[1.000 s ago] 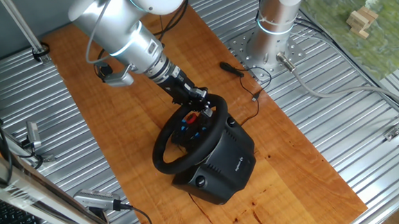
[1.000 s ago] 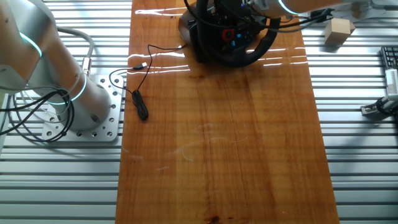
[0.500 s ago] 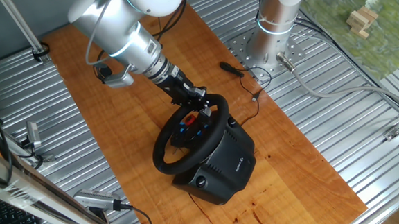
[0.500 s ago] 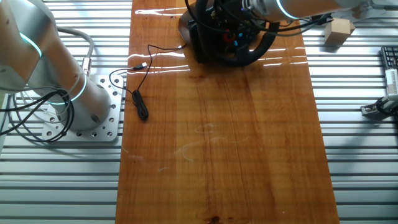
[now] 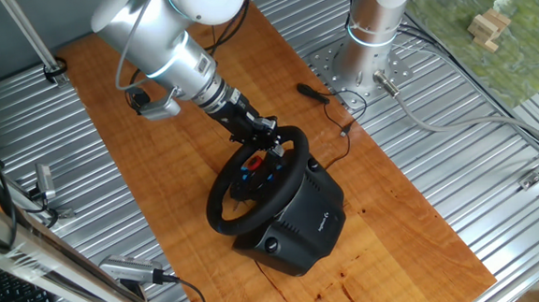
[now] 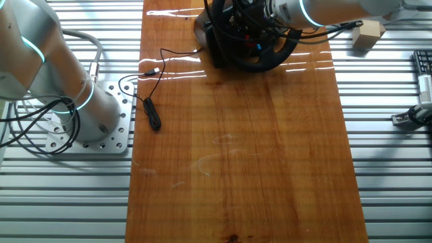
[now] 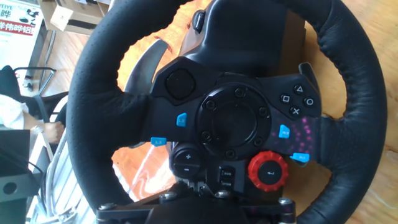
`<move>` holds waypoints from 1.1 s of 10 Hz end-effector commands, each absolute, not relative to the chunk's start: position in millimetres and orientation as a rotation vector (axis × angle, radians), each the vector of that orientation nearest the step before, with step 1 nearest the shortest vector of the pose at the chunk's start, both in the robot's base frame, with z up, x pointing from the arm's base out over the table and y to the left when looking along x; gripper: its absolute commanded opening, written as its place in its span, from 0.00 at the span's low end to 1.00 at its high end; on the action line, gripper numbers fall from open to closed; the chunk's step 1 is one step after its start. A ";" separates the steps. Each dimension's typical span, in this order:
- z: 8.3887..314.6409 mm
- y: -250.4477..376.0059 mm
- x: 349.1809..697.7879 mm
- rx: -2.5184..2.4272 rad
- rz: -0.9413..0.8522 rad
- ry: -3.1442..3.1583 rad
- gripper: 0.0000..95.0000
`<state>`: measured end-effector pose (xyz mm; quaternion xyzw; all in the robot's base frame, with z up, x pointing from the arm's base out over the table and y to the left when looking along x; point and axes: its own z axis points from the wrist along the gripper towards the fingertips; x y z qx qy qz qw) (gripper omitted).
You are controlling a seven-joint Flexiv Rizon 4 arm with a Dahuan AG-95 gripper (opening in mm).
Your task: Rotate the steering wheel 90 degrees counterclockwise
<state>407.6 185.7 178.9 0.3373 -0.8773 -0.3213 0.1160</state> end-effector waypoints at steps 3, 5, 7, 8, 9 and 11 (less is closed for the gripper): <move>176.9 183.2 408.9 1.029 -0.940 -2.562 0.00; 176.7 183.0 409.4 1.051 -0.931 -2.559 0.00; 176.4 182.8 409.6 1.062 -0.929 -2.558 0.00; 176.5 182.8 409.6 1.063 -0.935 -2.558 0.00; 176.5 182.7 409.6 1.067 -0.937 -2.558 0.00; 176.9 182.0 409.3 1.069 -0.940 -2.557 0.00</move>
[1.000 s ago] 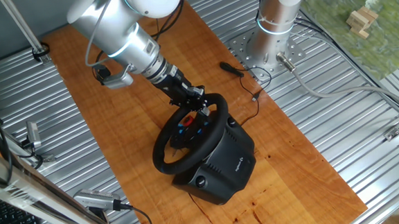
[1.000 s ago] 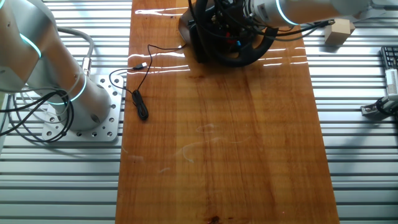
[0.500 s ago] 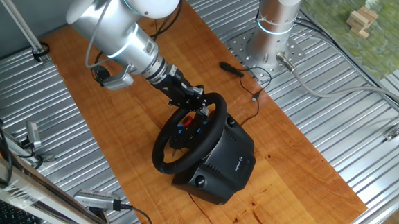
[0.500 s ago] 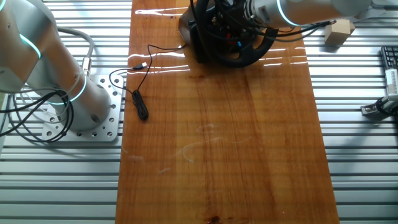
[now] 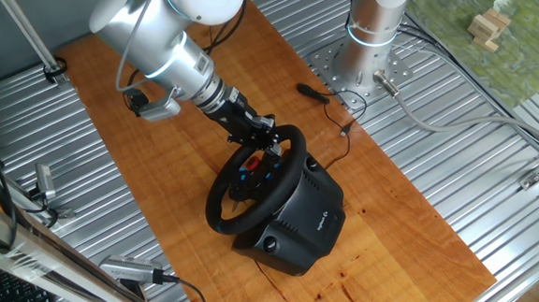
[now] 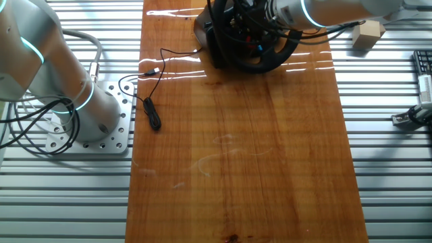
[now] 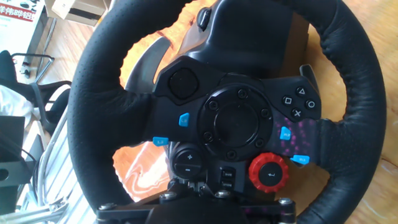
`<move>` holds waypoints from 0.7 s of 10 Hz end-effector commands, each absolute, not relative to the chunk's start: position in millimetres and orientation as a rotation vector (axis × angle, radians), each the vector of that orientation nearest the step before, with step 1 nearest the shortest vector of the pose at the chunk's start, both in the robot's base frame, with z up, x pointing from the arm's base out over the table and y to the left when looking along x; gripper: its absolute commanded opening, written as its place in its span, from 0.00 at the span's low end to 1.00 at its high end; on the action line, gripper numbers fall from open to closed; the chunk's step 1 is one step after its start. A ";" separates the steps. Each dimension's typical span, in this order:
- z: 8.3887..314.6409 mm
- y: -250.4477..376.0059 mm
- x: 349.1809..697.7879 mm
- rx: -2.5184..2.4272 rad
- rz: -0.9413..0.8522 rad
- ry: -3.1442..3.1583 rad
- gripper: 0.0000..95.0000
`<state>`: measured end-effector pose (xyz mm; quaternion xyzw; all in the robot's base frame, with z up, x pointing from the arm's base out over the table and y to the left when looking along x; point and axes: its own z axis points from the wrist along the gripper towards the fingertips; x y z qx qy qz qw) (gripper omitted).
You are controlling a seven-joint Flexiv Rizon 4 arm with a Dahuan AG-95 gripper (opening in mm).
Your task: Rotate the steering wheel 90 degrees counterclockwise
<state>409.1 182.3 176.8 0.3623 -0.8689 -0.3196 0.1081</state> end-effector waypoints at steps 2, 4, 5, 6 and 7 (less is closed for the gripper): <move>178.0 179.9 408.4 1.074 -0.943 -2.555 0.00; 179.7 176.7 407.0 1.073 -0.940 -2.555 0.00; 179.9 176.0 406.7 1.072 -0.939 -2.556 0.00; 179.7 176.0 406.7 1.070 -0.936 -2.558 0.00; 179.4 175.9 406.3 1.066 -0.934 -2.561 0.00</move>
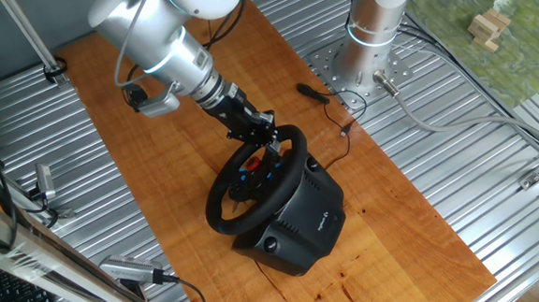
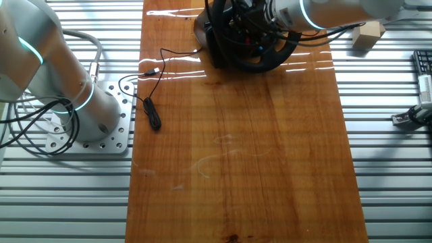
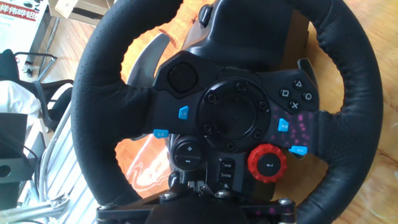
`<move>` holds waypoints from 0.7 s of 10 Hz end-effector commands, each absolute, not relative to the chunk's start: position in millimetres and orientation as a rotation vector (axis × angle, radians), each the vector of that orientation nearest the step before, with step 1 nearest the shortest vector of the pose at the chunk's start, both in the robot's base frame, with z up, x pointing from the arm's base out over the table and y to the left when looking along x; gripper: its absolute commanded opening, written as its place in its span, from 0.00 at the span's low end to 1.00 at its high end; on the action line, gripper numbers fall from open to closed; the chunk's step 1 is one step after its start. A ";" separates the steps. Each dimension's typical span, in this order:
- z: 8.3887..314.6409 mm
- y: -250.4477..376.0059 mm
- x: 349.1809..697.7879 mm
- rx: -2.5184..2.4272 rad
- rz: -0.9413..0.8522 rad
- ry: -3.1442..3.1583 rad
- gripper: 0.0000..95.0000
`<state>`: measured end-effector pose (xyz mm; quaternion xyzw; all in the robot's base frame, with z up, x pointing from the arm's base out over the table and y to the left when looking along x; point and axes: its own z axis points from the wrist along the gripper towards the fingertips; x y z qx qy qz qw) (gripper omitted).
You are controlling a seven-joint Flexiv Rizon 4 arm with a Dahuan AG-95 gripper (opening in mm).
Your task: Rotate the steering wheel 90 degrees counterclockwise
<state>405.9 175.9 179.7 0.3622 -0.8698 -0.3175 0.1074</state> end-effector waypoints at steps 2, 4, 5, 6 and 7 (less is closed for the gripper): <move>177.0 175.9 404.3 1.068 -0.929 -2.567 0.00; 175.1 175.5 404.6 1.073 -0.925 -2.568 0.00; 174.3 175.4 404.7 1.088 -0.910 -2.567 0.00; 173.8 175.4 404.8 1.099 -0.888 -2.565 0.00; 172.4 175.2 405.1 1.113 -0.878 -2.563 0.00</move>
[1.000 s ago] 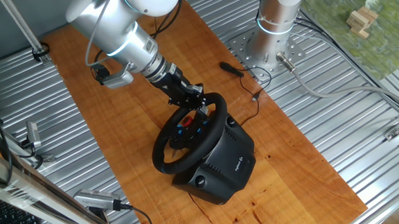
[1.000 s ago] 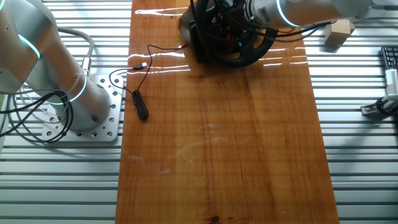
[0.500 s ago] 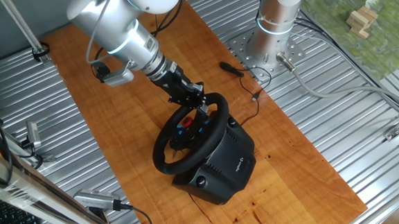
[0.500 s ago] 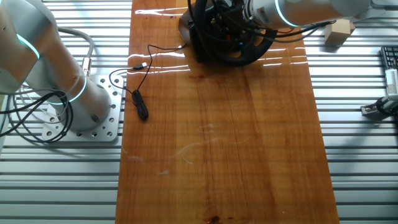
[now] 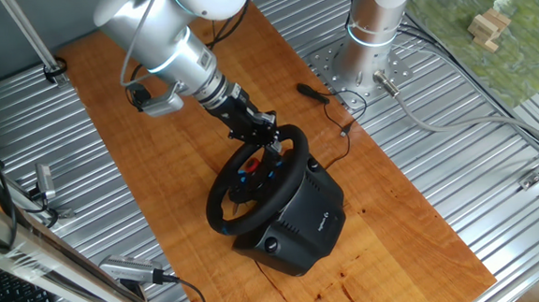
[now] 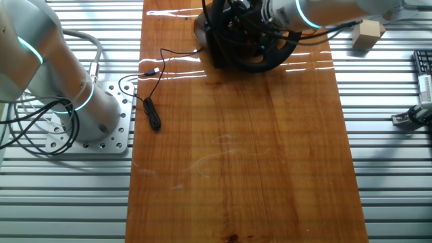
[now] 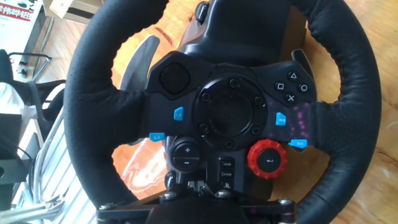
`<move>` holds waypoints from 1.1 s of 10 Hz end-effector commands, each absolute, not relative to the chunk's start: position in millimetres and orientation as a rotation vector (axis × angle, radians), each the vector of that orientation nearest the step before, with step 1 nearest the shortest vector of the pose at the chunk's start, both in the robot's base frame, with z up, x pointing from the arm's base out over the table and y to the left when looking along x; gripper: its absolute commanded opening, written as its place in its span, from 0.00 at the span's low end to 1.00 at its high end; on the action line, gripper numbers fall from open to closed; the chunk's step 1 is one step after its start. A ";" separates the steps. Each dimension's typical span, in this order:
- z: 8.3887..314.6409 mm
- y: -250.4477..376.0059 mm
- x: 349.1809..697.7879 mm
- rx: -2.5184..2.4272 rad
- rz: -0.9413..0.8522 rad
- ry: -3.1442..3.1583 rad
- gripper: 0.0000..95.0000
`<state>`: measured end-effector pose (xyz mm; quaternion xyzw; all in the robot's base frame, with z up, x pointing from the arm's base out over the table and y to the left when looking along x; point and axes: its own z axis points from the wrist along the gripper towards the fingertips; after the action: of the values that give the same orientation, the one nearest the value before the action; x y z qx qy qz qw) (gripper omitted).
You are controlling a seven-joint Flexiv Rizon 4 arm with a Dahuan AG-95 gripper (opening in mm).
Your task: Rotate the steering wheel 90 degrees counterclockwise
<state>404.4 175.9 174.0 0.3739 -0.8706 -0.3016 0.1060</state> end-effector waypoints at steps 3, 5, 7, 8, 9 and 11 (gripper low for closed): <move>169.3 174.7 405.9 1.130 -0.869 -2.559 0.00; 167.2 174.4 406.6 1.139 -0.870 -2.557 0.00; 166.9 174.2 408.0 1.150 -0.866 -2.554 0.00; 166.6 174.1 408.4 1.153 -0.866 -2.554 0.00; 165.1 173.9 409.5 1.167 -0.865 -2.551 0.00; 164.5 173.7 410.4 1.178 -0.859 -2.549 0.00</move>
<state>410.2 173.9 164.8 0.3996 -0.8633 -0.2908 0.1027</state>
